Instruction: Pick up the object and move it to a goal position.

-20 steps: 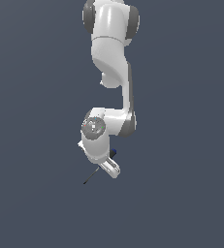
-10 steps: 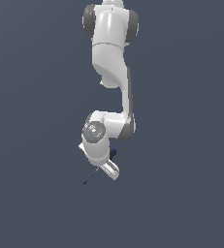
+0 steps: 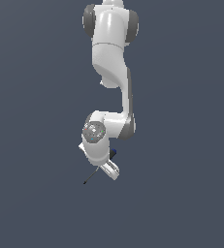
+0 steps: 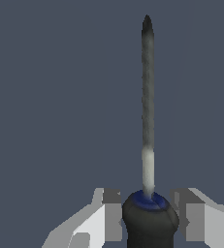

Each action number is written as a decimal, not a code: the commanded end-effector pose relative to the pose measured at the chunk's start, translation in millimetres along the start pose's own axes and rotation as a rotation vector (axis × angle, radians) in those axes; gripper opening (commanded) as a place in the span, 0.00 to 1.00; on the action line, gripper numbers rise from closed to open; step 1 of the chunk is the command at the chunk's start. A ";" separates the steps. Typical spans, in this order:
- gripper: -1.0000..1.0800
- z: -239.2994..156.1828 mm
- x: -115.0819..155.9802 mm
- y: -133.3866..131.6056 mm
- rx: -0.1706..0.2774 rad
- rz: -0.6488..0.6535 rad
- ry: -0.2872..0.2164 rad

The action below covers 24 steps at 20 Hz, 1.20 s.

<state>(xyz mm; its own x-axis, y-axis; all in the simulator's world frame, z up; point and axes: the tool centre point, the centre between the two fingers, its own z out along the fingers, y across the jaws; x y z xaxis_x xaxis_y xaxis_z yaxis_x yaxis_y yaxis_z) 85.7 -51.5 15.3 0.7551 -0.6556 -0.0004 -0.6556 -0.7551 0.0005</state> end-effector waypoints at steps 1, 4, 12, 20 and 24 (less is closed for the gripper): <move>0.00 -1.8 -0.9 -0.4 0.000 -0.001 0.000; 0.00 -7.8 -3.3 -0.4 0.000 -0.001 0.000; 0.00 -45.0 -18.0 -0.5 0.001 0.000 0.000; 0.00 -116.5 -45.6 -0.7 0.001 0.000 -0.001; 0.00 -159.9 -61.9 -0.9 0.002 0.000 -0.001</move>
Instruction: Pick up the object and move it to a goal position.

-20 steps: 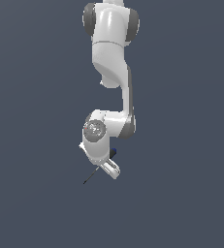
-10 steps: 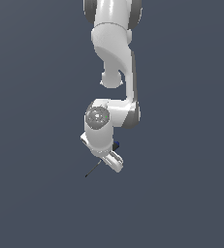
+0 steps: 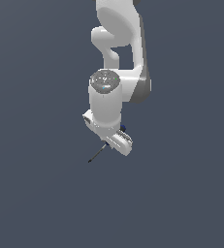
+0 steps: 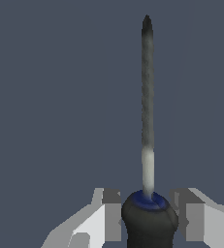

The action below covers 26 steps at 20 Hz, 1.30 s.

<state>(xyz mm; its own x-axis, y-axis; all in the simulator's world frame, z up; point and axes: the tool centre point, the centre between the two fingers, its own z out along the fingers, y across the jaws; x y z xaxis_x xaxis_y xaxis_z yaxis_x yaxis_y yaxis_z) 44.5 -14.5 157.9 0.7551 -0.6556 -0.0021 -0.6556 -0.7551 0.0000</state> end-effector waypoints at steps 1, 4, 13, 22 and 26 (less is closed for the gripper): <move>0.00 -28.6 -10.7 -0.2 0.001 0.000 0.001; 0.00 -62.3 -23.0 -0.5 0.001 0.000 0.001; 0.00 -148.8 -53.5 -2.7 0.000 0.001 0.003; 0.00 -190.9 -67.4 -5.5 0.000 0.000 0.003; 0.00 -192.6 -67.3 -6.5 0.000 0.000 0.002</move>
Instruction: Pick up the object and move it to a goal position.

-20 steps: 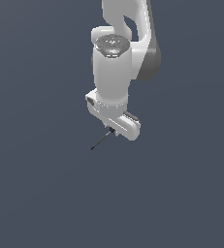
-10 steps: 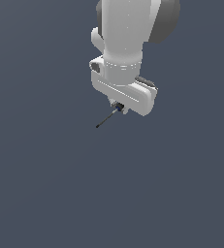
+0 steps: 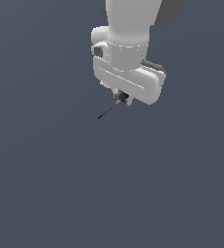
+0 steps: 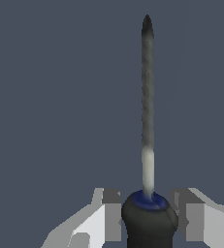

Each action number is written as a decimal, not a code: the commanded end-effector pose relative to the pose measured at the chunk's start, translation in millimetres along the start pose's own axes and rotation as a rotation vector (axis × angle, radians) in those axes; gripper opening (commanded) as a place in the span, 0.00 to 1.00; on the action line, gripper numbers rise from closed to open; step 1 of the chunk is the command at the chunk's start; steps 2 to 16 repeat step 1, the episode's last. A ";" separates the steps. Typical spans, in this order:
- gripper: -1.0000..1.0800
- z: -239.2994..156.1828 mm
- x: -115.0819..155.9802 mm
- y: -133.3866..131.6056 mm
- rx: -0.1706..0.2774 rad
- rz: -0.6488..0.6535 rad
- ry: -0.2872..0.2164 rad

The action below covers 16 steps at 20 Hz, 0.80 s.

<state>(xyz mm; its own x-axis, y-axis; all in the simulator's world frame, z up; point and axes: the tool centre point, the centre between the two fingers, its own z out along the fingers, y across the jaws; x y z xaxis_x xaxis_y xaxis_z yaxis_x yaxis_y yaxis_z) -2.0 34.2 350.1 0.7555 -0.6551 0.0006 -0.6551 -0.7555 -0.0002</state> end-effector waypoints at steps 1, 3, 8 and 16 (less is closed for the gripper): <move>0.00 -0.3 0.3 -0.3 0.000 0.000 -0.001; 0.00 -0.3 0.3 -0.3 0.000 0.000 -0.001; 0.00 -0.3 0.3 -0.3 0.000 0.000 -0.001; 0.00 -0.3 0.3 -0.3 0.000 0.000 -0.001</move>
